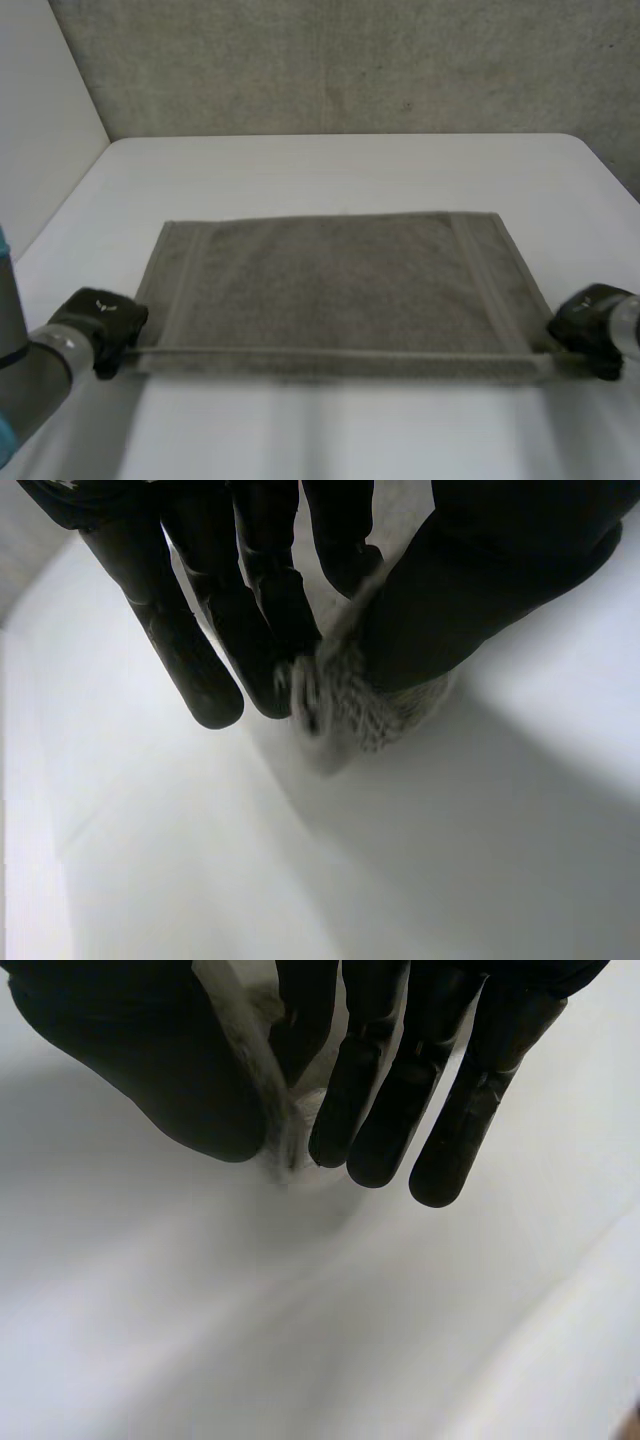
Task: Fold the towel.
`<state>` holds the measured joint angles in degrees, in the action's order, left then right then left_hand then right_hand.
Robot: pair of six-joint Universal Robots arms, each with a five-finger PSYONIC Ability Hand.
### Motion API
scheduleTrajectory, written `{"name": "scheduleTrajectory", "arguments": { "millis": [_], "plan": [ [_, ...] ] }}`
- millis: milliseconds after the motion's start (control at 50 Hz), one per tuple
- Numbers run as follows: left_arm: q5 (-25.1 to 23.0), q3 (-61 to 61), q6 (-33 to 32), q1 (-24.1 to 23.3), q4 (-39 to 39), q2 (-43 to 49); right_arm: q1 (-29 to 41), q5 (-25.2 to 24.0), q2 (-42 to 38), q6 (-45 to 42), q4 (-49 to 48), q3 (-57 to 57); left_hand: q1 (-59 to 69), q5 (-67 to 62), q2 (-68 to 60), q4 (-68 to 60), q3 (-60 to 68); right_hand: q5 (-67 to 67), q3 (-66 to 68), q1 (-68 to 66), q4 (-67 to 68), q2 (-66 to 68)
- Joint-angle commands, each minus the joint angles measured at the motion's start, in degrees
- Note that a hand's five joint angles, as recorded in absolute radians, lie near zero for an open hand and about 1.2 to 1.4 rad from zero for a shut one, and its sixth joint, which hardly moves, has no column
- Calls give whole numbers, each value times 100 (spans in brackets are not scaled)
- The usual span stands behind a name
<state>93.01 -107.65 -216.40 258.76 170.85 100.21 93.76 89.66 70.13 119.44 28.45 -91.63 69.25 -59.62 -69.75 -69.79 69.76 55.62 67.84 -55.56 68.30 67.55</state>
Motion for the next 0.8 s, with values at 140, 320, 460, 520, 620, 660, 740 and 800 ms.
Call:
{"name": "scheduleTrajectory", "arguments": {
  "millis": [140, 320, 460, 520, 620, 660, 740, 800],
  "plan": [
    [-380, 930, -228, 34, 370, 315, 599, -37, -298, 545, -964, 945, 1075, -1038, -1025, -1021, 1024, 1438, 1216, -2444, 1169, 1245],
    [-74, 2711, -245, -572, 1266, 2078, 1223, 385, -1825, 923, -2192, 2543, 1075, -1038, -1025, -1021, 1024, 1438, 1216, -2444, 1169, 1245],
    [569, 3927, -280, -634, 1337, 3198, 1232, 385, -2522, 791, -3522, 3037, 1075, -1038, -1025, -1021, 1024, 1438, 1216, -2444, 1169, 1245],
    [719, 4525, -263, -678, 1328, 3619, 1232, 350, -2873, 536, -4014, 3248, 1075, -1038, -1025, -1021, 1024, 1438, 1216, -2444, 1169, 1245],
    [719, 5270, -280, -687, 1372, 4137, 1232, 376, -3408, 27, -4260, 3809, 1075, -1038, -1025, -1021, 1024, 1438, 1216, -2444, 1169, 1245],
    [710, 5428, -306, -687, 1381, 4242, 1232, 376, -3505, 26, -4269, 3950, 1075, -1038, -1025, -1021, 1024, 1438, 1216, -2444, 1169, 1245],
    [710, 5711, -307, -687, 1381, 4410, 1232, 367, -3717, 18, -4269, 4197, 1075, -1038, -1025, -1021, 1024, 1438, 1216, -2444, 1169, 1245],
    [666, 5826, -272, -695, 1381, 4533, 1241, 350, -3796, 44, -4295, 4302, -1143, 1180, 1193, 1197, -1194, -1046, -1267, 39, -1314, -1238]
  ]
}}
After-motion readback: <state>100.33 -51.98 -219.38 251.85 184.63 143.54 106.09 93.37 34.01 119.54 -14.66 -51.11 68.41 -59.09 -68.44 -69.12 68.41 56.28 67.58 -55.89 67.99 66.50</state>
